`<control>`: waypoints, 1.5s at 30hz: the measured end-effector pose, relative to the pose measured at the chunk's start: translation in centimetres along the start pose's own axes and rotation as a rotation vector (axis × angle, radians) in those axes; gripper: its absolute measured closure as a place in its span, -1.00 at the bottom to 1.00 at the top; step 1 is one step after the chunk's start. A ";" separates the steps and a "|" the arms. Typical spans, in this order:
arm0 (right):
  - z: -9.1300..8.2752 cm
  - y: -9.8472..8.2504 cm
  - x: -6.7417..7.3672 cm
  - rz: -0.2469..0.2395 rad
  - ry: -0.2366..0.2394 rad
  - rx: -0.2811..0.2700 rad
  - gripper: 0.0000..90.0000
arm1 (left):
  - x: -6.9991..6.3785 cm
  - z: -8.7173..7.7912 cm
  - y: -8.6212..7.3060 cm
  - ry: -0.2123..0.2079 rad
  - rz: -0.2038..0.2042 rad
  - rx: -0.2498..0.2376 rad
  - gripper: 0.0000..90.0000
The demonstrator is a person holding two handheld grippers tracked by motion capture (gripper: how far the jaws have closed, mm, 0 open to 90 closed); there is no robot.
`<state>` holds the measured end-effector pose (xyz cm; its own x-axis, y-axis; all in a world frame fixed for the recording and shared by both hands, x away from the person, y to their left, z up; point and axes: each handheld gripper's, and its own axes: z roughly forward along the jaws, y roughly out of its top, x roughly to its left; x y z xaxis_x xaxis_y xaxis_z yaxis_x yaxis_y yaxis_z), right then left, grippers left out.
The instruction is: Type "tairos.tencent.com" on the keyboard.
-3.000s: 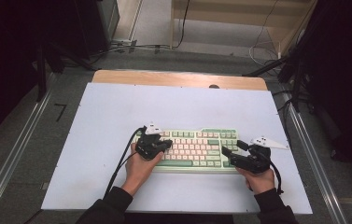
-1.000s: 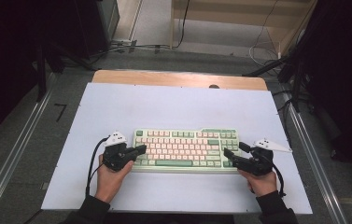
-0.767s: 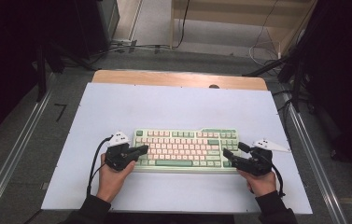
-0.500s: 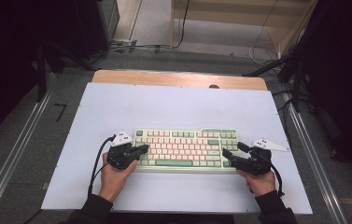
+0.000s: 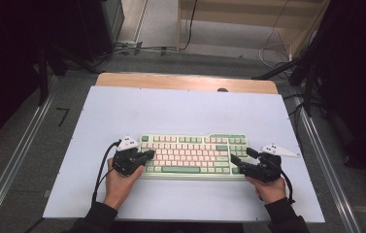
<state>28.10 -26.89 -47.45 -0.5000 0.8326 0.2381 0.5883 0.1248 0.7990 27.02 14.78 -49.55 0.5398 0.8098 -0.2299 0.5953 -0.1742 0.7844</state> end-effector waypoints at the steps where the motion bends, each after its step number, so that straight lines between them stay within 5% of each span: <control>1: 0.0 0.0 0.0 -0.002 0.001 0.000 -0.50 | 0.0 0.0 0.0 0.000 0.001 0.002 1.00; 10: 0.0 0.0 0.0 -0.005 0.003 -0.001 -0.50 | -0.2 0.4 0.0 -0.001 0.010 0.026 1.00; 14: 0.1 0.0 0.1 -0.005 0.002 0.002 -0.50 | -0.3 -0.1 0.1 -0.015 0.009 -0.007 0.98; 19: 0.0 0.1 0.1 -0.004 0.003 -0.002 -0.50 | -0.2 -1.4 0.2 -0.022 -0.015 -0.096 0.31; 24: 0.1 0.2 0.2 -0.010 0.007 -0.005 -0.50 | 0.5 -2.0 0.0 0.008 -0.055 -0.134 -0.07; 32: 0.5 0.4 0.6 -0.022 0.014 -0.003 -0.50 | 1.3 -2.4 -0.4 0.084 -0.109 -0.172 -0.25; 45: 2.7 1.1 2.6 -0.075 0.047 0.014 -0.48 | 1.4 -2.4 -0.6 0.093 -0.127 -0.176 -0.26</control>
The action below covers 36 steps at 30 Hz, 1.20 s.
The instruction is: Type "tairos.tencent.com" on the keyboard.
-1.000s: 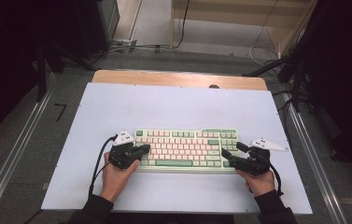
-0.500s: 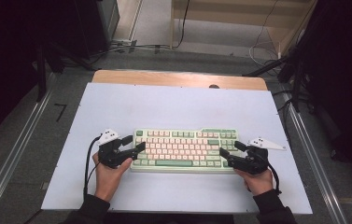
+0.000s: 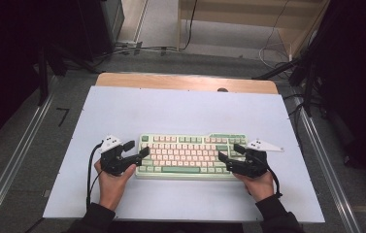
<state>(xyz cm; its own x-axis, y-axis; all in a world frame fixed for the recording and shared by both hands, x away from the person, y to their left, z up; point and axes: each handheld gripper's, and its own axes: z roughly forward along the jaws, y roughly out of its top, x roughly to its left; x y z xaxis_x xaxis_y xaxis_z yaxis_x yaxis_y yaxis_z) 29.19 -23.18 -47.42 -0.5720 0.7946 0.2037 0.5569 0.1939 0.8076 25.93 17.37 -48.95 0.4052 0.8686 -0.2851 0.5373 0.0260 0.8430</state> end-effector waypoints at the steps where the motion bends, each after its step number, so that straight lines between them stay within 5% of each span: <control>1: 0.0 0.0 0.0 0.000 0.000 0.000 -0.48 | 0.0 0.0 0.0 0.002 -0.001 0.003 -0.26; 12: 1.8 0.8 1.8 -0.057 0.033 0.000 -0.32 | -0.1 0.2 0.0 -0.004 0.000 0.006 -0.25; 20: 3.9 1.6 3.4 -0.103 0.136 0.031 0.54 | -0.3 0.3 -0.1 -0.007 0.005 0.017 -0.25; 24: 5.2 1.9 4.4 -0.134 0.142 0.068 0.91 | -0.3 0.4 -0.2 -0.007 0.006 0.022 -0.24; 36: 7.5 2.1 5.9 -0.151 0.109 0.149 0.95 | -0.4 0.4 -0.2 -0.012 0.003 0.024 -0.24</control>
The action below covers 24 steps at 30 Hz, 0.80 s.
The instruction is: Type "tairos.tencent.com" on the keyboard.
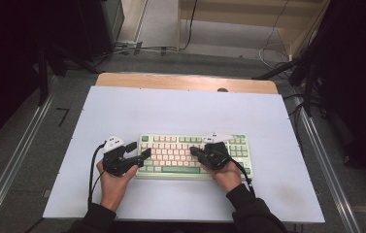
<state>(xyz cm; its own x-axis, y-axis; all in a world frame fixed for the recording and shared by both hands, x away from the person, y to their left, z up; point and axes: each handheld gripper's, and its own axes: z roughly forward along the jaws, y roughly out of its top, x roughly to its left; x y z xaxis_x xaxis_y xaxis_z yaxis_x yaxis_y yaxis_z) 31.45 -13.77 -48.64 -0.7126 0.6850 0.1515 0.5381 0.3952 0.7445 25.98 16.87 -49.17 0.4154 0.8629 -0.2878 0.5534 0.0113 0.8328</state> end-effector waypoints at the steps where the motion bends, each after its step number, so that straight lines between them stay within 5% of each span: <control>1: 0.0 0.0 0.1 -0.002 -0.002 -0.001 0.95 | 0.0 0.0 0.0 -0.002 0.001 0.003 -0.24; 21: 0.1 0.2 -0.1 0.017 -0.036 0.055 0.95 | -0.1 0.1 -0.1 -0.006 0.003 0.003 -0.24; 24: -0.3 0.4 0.0 0.019 -0.029 0.030 0.94 | -0.1 0.2 -0.1 -0.008 0.003 0.006 -0.24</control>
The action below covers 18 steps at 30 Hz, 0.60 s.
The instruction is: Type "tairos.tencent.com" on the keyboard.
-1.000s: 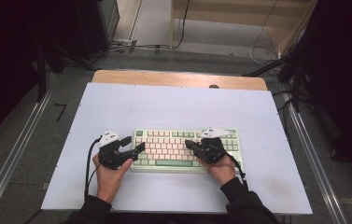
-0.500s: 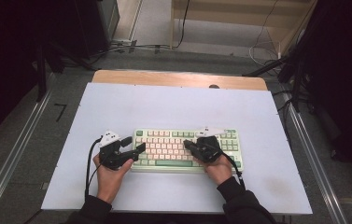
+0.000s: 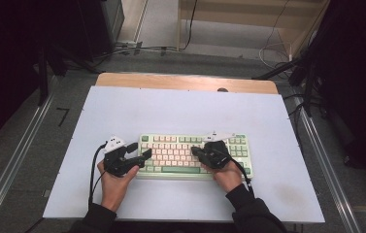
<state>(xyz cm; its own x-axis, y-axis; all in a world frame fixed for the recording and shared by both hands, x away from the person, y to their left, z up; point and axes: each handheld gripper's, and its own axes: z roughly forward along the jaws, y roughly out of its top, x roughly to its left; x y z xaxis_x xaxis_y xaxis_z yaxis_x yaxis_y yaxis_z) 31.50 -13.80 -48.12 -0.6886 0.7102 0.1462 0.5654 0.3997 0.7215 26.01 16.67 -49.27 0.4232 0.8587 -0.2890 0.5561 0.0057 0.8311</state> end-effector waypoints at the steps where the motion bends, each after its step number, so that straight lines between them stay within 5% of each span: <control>1: -0.1 0.0 -0.1 -0.002 0.001 -0.008 0.94 | 0.0 0.0 0.0 0.001 0.001 -0.001 -0.24; 11: -1.4 0.3 -0.6 0.035 0.023 -0.060 0.88 | -0.4 -0.1 0.3 -0.013 0.009 -0.012 -0.24; 18: -2.4 0.5 -1.0 0.053 0.056 -0.100 0.57 | -0.7 0.1 0.5 -0.022 0.016 -0.011 -0.24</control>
<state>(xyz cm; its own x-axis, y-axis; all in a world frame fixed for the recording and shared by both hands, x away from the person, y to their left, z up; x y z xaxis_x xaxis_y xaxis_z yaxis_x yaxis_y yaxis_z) 31.37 -15.73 -46.33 -0.6849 0.6941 0.2216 0.5555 0.3006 0.7753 26.10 16.06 -48.69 0.4479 0.8470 -0.2863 0.5414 -0.0021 0.8408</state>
